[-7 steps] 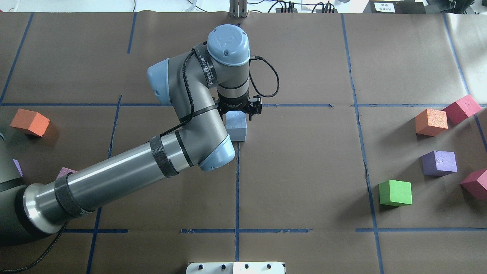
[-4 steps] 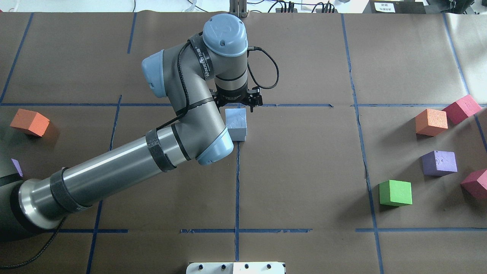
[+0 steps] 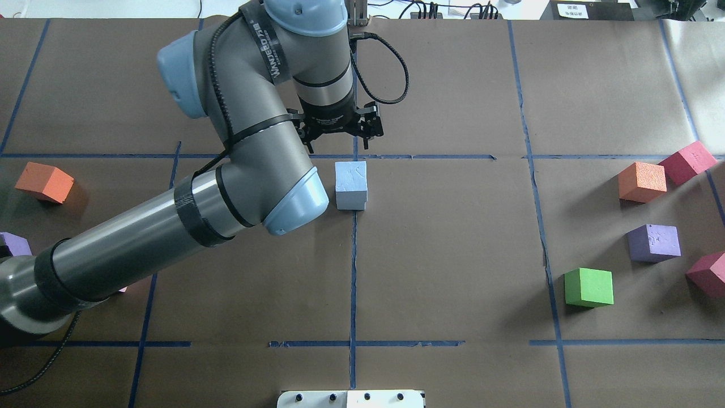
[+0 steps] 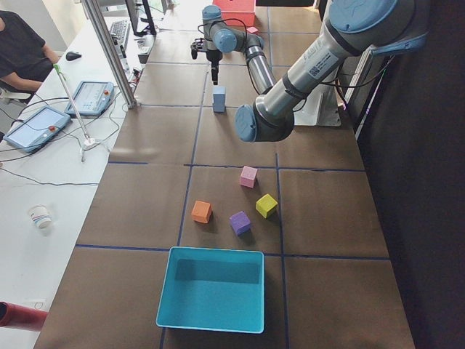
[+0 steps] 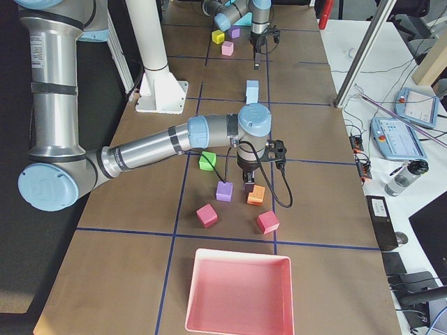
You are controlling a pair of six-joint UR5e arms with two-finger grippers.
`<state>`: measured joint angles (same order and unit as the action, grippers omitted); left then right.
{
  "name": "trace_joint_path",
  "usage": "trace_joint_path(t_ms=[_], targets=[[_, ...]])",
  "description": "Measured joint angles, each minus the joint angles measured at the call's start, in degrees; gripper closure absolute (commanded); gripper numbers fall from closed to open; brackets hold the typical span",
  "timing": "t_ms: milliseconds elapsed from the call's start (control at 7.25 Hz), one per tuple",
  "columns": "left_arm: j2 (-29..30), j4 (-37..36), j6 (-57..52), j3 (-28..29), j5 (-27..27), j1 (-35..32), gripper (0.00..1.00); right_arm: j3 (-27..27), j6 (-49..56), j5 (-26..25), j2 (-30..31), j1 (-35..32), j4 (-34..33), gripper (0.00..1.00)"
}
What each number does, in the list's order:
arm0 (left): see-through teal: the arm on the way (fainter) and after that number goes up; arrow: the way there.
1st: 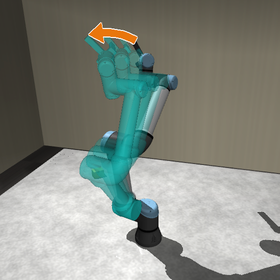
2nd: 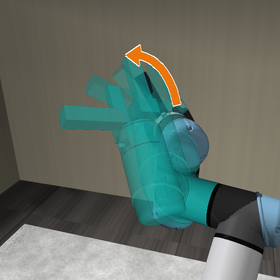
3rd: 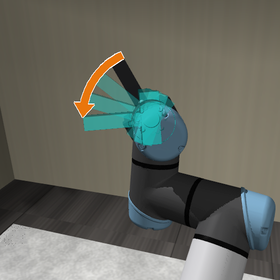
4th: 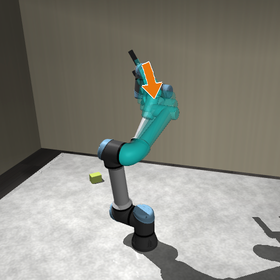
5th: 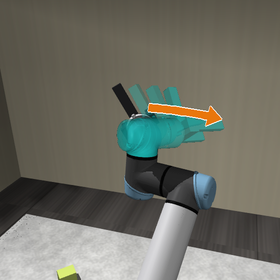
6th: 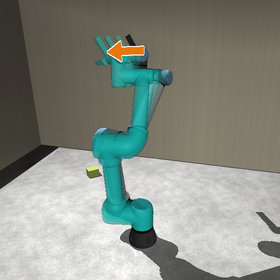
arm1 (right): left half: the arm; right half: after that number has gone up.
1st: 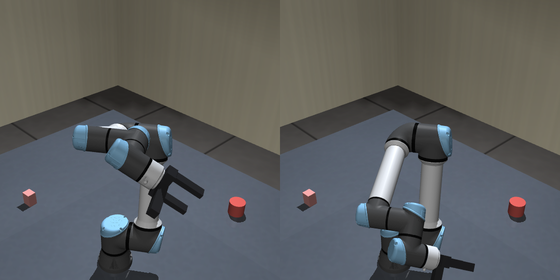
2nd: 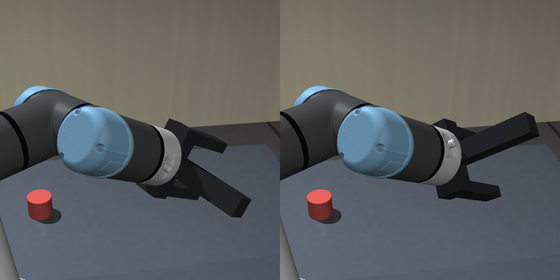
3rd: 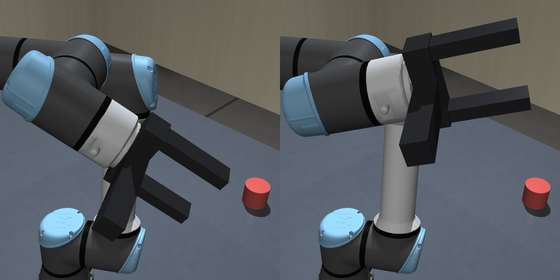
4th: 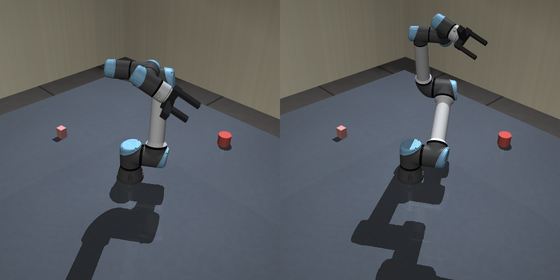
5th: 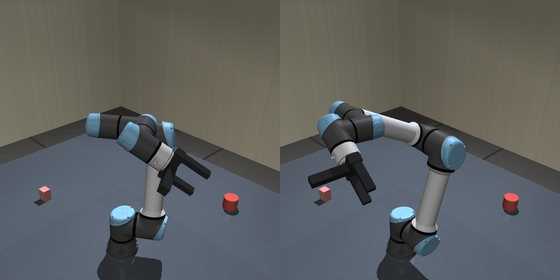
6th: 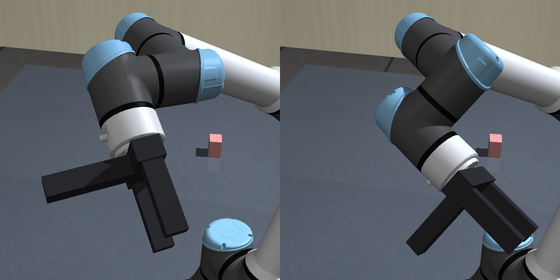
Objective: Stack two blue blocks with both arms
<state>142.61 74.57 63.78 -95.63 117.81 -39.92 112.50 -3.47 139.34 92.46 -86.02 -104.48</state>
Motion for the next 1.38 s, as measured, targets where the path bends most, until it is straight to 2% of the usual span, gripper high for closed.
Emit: trace_joint_path(t_ms=[276, 414, 552, 966, 1379], targets=[[-11.5, -5.6, -7.7, -15.3, 0.0, -2.6, 0.0, -0.7, 1.9, -0.3, 2.7, -0.5, 0.7, 0.0], [-17.0, -6.5, -12.4, -20.3, 0.2, -5.4, 0.0, -2.3, 4.3, -0.3, 3.6, -1.5, 1.7, 0.0], [-21.4, -6.7, -17.2, -22.6, 1.2, -8.8, 0.0, -4.4, 6.1, -0.4, 4.2, -2.7, 3.6, 0.0], [-34.5, -6.3, -36.1, -23.3, 8.8, -23.2, 0.0, -7.4, 6.9, -0.6, 6.0, -4.5, 8.0, 0.0], [-43.7, -6.1, -55.6, -19.3, 13.6, -37.1, 0.0, -10.7, 6.6, -0.6, 6.9, -4.8, 11.9, 0.0]])
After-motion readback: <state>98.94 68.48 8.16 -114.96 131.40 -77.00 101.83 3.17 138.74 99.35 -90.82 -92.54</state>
